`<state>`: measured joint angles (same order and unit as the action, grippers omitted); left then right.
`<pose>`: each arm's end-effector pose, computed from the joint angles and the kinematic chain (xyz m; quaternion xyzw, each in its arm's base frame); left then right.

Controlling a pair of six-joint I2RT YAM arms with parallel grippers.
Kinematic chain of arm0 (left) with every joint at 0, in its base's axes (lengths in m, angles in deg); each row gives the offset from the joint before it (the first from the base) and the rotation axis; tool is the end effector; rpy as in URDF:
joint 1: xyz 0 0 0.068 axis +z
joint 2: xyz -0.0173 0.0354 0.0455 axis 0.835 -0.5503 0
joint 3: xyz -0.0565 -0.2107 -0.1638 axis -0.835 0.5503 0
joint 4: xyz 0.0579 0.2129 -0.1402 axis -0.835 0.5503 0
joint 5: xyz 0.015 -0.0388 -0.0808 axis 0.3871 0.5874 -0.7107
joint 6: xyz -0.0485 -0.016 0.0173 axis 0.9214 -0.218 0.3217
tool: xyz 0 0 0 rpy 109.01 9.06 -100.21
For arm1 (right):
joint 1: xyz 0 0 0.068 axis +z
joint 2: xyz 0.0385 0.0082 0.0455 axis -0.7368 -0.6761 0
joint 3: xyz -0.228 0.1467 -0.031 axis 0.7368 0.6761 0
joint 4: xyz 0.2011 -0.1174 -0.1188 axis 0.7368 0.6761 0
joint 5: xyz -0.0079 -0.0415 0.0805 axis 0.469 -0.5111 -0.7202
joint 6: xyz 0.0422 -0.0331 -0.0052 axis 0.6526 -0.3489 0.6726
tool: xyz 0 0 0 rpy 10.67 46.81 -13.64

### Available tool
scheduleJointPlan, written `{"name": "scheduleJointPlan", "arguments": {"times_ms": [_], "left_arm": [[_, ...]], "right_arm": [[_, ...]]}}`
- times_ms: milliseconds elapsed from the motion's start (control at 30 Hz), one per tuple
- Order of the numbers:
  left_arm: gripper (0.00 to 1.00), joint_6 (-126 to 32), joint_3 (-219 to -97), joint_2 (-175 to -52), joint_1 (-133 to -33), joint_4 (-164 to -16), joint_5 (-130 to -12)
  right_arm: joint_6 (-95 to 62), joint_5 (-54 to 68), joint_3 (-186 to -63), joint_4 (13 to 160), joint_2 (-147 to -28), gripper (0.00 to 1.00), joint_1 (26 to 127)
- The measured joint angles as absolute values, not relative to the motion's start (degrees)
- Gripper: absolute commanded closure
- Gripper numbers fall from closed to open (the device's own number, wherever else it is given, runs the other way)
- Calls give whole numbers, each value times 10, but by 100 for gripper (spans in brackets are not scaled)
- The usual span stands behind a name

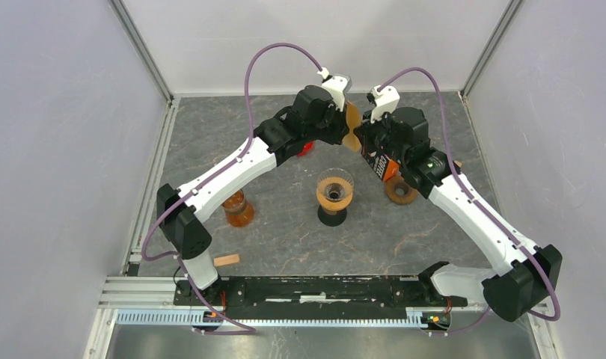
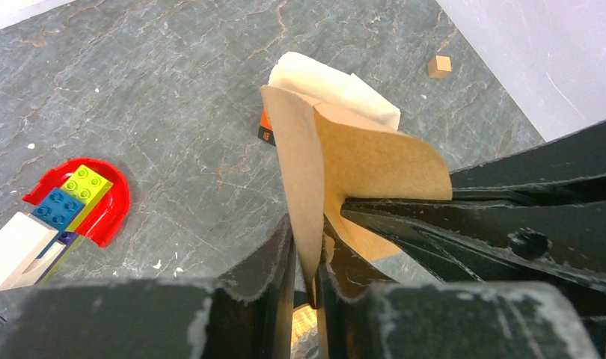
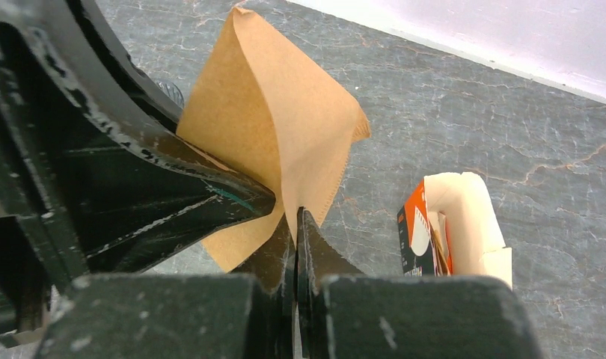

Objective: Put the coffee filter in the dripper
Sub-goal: Adjust the coffee filter.

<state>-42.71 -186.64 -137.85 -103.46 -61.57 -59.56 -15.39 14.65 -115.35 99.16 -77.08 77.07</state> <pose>0.2796 -0.2951 0.3930 0.2130 0.8155 -0.2580 0.4723 0.2472 0.1402 0.3747 -0.1500 0.7895 0.1874 0.5648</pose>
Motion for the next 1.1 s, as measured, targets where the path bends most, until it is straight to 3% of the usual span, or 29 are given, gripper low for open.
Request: {"name": "scheduleJointPlan", "arguments": {"times_ms": [100, 367, 533, 1100], "left_arm": [[98, -427, -1866, -1381, -1035, -616, -598], [98, -427, -1866, -1381, -1038, -616, -604], [98, -427, -1866, -1381, -1048, -615, -606], [98, -428, -1860, -1377, -1053, -612, -600]], "right_arm": [[-153, 141, -1153, 992, -768, 100, 770], [-161, 156, -1153, 992, -767, 83, 770], [-173, 172, -1153, 992, -767, 79, 770], [-231, 224, -1152, 992, -764, 80, 769]]}}
